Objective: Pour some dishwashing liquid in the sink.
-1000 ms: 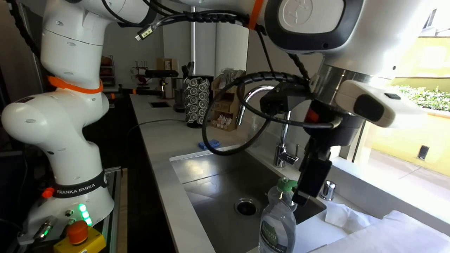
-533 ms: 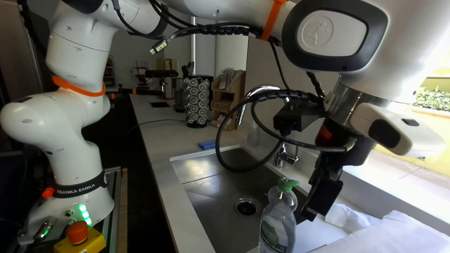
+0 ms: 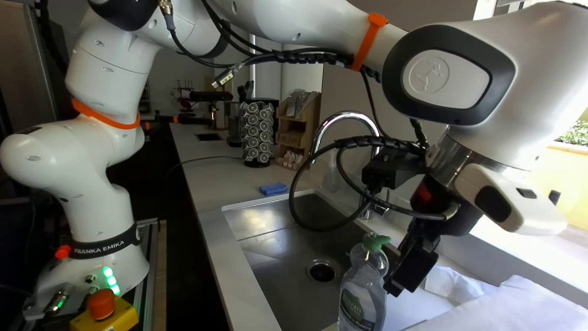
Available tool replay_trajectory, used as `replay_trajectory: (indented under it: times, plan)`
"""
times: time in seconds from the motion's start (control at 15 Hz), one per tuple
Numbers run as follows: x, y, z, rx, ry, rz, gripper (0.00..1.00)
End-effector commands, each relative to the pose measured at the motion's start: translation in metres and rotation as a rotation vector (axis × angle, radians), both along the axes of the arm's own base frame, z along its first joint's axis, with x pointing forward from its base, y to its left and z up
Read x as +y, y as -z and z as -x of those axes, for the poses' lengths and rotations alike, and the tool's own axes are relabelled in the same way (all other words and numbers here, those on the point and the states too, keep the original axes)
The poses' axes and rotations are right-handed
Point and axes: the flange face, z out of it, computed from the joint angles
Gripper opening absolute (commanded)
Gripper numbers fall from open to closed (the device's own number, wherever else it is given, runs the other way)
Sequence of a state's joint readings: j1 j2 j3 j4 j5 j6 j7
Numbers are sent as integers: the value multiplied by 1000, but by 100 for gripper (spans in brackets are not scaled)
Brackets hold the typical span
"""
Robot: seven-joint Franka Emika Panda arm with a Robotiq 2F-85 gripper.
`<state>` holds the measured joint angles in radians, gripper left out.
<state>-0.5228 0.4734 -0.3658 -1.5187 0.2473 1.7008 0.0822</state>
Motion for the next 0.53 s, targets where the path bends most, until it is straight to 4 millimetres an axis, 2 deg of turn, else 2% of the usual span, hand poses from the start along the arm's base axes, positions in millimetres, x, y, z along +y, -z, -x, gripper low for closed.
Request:
replay_trajectory:
  times: [0.0, 0.47]
  plan:
    - [-3, 10, -3, 35, 34, -58, 100]
    - [-3, 24, -5, 56, 59, -99, 100]
